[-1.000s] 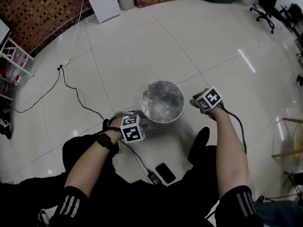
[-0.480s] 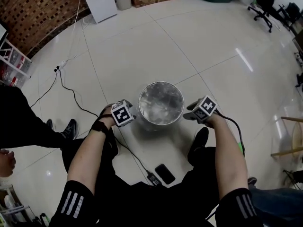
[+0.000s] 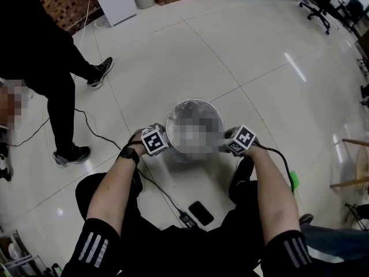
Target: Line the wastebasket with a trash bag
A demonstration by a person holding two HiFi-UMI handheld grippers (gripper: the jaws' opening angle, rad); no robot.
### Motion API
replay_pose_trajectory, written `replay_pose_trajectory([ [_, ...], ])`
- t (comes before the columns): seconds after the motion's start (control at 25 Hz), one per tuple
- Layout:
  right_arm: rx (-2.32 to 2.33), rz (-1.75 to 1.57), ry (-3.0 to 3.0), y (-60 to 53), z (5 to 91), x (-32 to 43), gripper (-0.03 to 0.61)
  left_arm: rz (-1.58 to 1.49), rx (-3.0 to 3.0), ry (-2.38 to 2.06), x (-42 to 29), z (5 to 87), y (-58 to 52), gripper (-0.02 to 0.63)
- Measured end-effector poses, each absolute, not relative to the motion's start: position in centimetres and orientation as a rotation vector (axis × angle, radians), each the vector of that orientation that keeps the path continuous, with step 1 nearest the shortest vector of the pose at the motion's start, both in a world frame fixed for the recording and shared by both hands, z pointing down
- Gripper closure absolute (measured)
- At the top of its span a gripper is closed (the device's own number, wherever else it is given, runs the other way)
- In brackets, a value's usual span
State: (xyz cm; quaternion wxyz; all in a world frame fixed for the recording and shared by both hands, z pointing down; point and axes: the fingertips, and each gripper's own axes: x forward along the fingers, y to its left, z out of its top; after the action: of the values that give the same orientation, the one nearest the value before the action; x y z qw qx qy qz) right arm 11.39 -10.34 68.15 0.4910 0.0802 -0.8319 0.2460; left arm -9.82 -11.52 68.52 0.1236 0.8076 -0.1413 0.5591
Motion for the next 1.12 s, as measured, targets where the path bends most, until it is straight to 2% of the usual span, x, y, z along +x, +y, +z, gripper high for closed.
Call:
replay_pose_trajectory([
  [0.6, 0.205, 0.650, -1.989, -10.2, 72.2, 11.6, 0.315, 1.648, 2.265, -0.336, -9.7, 73.5, -10.6, 0.337],
  [0.88, 0.195, 0.618, -1.937, -10.0, 70.9, 14.4, 0.316, 1.702, 2.255, -0.337, -11.8, 71.5, -10.6, 0.337],
  [1.12, 0.245, 0.430, -2.027, -11.8, 65.2, 13.5, 0.316, 1.691, 2.275, -0.448, -14.2, 67.1, -11.7, 0.339],
])
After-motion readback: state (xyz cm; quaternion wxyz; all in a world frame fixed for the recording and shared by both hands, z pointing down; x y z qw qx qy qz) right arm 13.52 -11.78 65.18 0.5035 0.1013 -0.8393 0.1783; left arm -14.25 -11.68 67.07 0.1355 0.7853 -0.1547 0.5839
